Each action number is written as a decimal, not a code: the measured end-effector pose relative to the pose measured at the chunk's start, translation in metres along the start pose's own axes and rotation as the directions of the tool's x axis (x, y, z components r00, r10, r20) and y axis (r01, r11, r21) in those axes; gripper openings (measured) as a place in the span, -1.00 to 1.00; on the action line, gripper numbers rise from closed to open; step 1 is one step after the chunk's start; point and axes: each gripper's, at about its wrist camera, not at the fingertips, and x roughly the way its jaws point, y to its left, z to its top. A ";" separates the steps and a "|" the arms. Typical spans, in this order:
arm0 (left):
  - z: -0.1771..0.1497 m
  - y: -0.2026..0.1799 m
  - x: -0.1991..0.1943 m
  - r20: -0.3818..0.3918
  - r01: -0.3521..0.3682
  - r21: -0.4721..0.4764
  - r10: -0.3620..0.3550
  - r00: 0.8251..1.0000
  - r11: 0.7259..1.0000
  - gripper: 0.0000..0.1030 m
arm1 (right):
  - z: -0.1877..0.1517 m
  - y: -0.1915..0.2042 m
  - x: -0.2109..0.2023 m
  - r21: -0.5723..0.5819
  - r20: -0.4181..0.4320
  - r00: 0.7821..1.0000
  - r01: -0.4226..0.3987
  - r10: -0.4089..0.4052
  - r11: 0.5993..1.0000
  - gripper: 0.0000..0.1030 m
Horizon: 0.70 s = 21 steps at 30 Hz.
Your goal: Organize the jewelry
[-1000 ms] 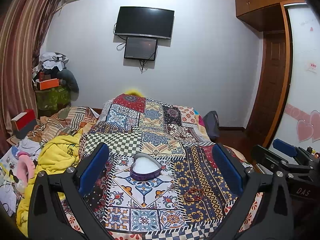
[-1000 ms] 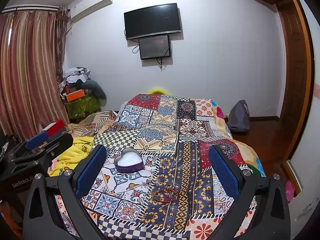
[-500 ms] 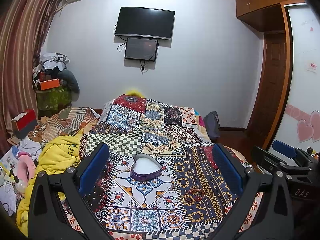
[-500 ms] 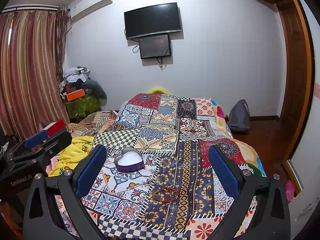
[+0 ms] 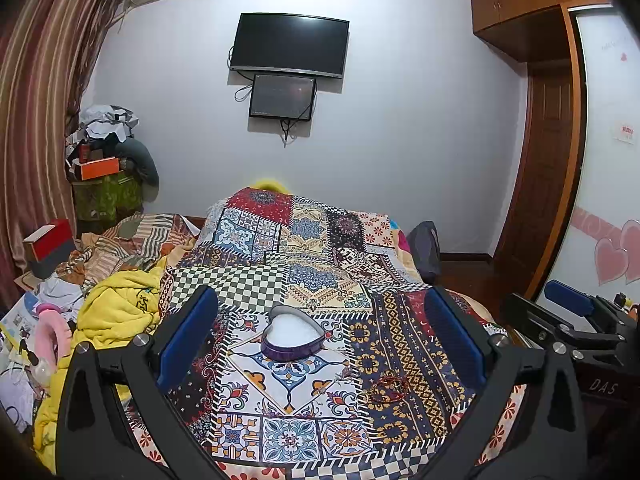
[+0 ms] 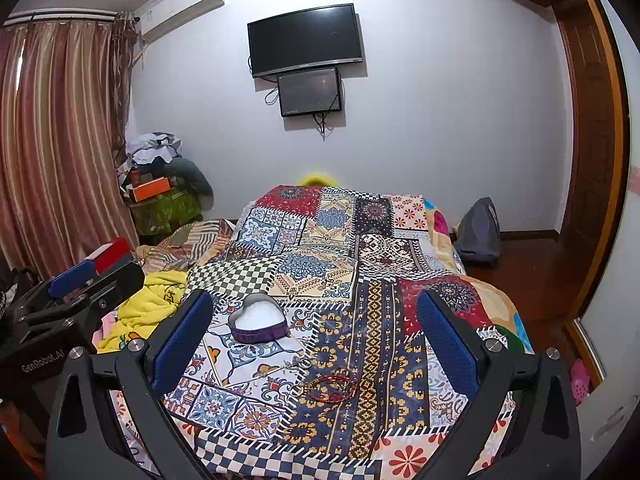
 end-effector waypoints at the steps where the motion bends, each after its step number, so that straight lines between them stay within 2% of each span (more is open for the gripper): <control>1: 0.000 0.000 0.000 -0.001 0.000 0.000 0.000 1.000 1.000 1.00 | 0.000 0.000 0.000 0.000 -0.001 1.000 0.000 0.000 1.000 0.96; 21: 0.001 0.001 0.000 -0.004 0.000 0.002 0.000 1.000 1.000 1.00 | -0.003 0.001 0.002 -0.001 -0.003 1.000 0.001 -0.001 1.000 0.96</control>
